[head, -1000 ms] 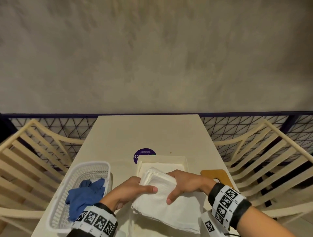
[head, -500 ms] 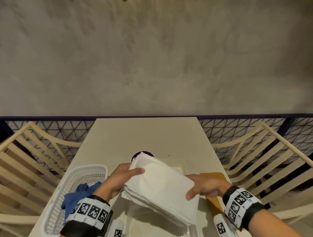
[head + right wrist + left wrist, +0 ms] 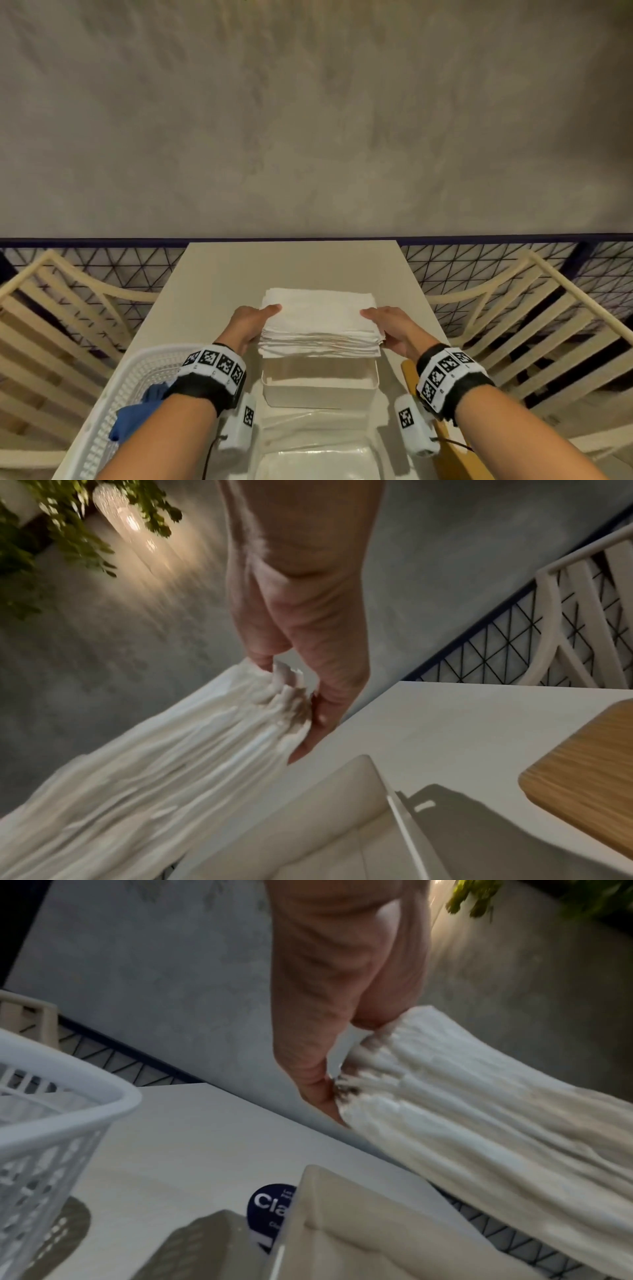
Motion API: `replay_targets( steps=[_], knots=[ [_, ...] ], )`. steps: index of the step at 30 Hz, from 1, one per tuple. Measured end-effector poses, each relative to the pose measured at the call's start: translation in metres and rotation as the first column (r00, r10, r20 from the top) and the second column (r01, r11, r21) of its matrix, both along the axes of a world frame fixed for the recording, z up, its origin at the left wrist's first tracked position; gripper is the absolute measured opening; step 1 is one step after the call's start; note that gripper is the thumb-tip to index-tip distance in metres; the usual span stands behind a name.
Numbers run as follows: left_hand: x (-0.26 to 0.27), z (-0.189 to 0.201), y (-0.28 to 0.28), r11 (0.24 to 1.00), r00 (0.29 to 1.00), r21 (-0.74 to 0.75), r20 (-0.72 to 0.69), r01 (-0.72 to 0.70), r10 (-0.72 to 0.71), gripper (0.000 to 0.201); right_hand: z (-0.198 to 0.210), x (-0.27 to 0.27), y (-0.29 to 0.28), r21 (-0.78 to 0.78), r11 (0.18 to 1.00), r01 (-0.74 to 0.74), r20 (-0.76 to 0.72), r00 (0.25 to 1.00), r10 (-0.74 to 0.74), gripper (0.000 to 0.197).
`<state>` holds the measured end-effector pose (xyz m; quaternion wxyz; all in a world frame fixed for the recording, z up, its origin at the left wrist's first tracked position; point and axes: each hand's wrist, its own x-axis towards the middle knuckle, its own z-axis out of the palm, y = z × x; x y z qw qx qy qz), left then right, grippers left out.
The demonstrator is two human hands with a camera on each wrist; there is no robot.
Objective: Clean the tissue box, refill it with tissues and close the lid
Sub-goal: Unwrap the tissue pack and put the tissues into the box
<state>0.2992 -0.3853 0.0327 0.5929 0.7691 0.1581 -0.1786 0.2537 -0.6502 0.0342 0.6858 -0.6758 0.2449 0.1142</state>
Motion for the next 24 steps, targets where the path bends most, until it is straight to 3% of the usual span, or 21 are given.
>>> replay_targets(
  steps=[2,7,10,17,21,24],
  knots=[
    [0.002,-0.006,-0.004,0.997,1.0,0.08,-0.004,0.001,0.0,0.047,-0.011,0.004,0.003,-0.069,0.998,-0.001,-0.037,0.999,-0.002,0.02],
    [-0.006,-0.029,-0.01,0.933,0.994,0.343,-0.019,0.106,-0.106,0.046,-0.045,-0.002,0.01,-0.323,0.945,-0.057,-0.093,0.995,0.028,0.013],
    [-0.008,-0.033,-0.014,0.919,0.994,0.385,0.028,0.089,-0.108,0.038,-0.045,-0.005,0.013,-0.473,0.876,-0.095,-0.098,0.994,0.055,0.016],
    [-0.013,-0.04,-0.022,0.878,0.979,0.464,0.091,0.119,-0.181,0.044,-0.038,-0.012,0.014,-0.558,0.825,-0.092,-0.059,0.996,0.07,0.012],
    [-0.018,-0.039,-0.027,0.807,0.963,0.575,0.117,0.135,-0.245,0.043,-0.04,-0.011,0.02,-0.676,0.723,-0.142,-0.076,0.989,0.123,0.041],
    [-0.023,-0.041,-0.032,0.743,0.941,0.649,0.124,0.163,-0.315,0.047,-0.042,-0.009,0.022,-0.718,0.673,-0.175,-0.102,0.984,0.147,0.045]
  ],
)
